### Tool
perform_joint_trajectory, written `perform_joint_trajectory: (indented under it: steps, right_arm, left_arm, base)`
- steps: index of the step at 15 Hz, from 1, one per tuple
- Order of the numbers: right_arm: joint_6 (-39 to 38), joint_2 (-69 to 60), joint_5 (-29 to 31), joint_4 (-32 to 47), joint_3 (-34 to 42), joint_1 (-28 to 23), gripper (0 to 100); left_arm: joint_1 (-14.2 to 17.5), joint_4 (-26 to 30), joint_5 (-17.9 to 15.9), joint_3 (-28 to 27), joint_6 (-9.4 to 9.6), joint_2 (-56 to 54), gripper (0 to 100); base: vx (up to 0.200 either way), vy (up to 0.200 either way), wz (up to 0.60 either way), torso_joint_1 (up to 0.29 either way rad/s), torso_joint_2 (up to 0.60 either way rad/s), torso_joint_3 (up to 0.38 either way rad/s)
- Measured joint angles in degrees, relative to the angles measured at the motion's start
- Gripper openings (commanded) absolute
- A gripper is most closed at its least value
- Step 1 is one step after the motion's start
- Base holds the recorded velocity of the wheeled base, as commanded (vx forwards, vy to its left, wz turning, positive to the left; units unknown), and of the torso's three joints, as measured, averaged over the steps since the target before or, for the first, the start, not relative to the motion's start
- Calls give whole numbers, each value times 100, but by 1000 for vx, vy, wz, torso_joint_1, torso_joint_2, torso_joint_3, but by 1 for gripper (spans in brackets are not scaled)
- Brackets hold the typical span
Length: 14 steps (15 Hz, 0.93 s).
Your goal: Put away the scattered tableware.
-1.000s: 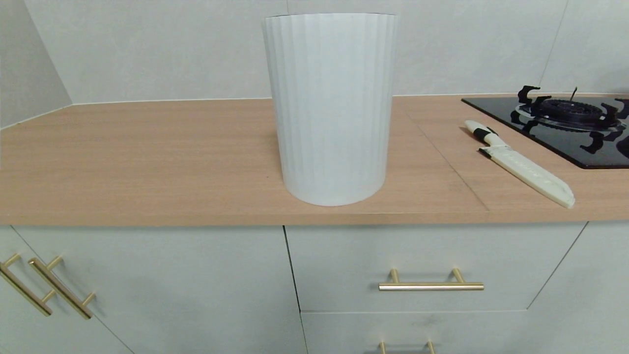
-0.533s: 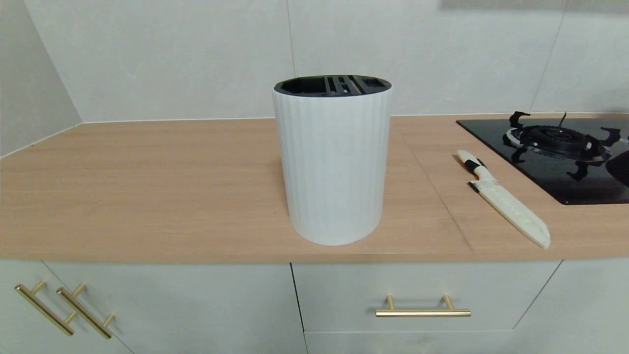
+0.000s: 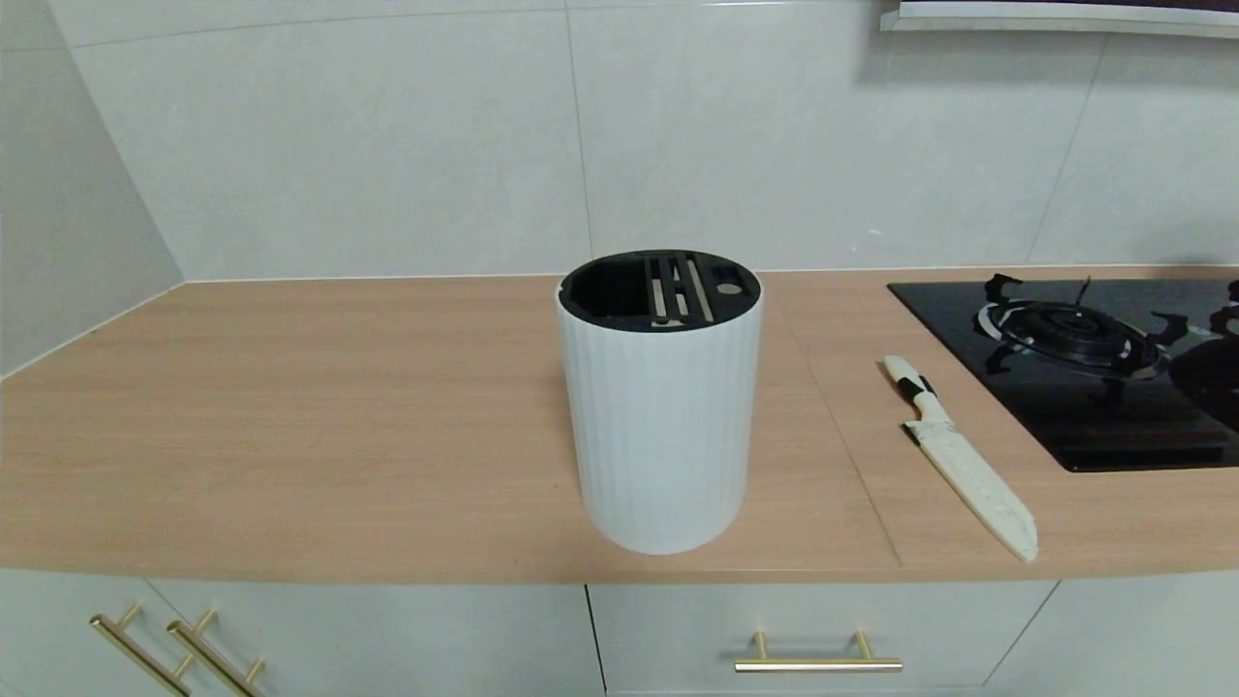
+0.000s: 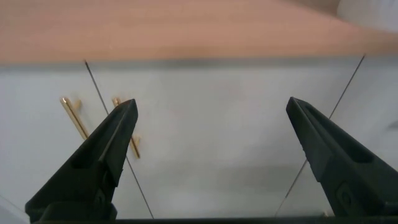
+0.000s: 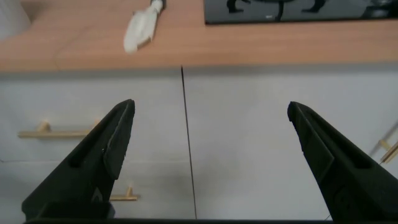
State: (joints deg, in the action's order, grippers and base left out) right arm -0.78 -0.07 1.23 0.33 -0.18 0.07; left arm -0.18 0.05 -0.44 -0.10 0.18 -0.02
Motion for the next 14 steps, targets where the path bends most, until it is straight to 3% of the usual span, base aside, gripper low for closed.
perform_joint_trajectory:
  steps: [14]
  right_arm:
    - [0, 0, 0, 2, 0, 0, 100]
  left_arm:
    - [0, 2, 1, 0, -2, 0, 100]
  base:
    - [0, 0, 0, 249, -547, -297]
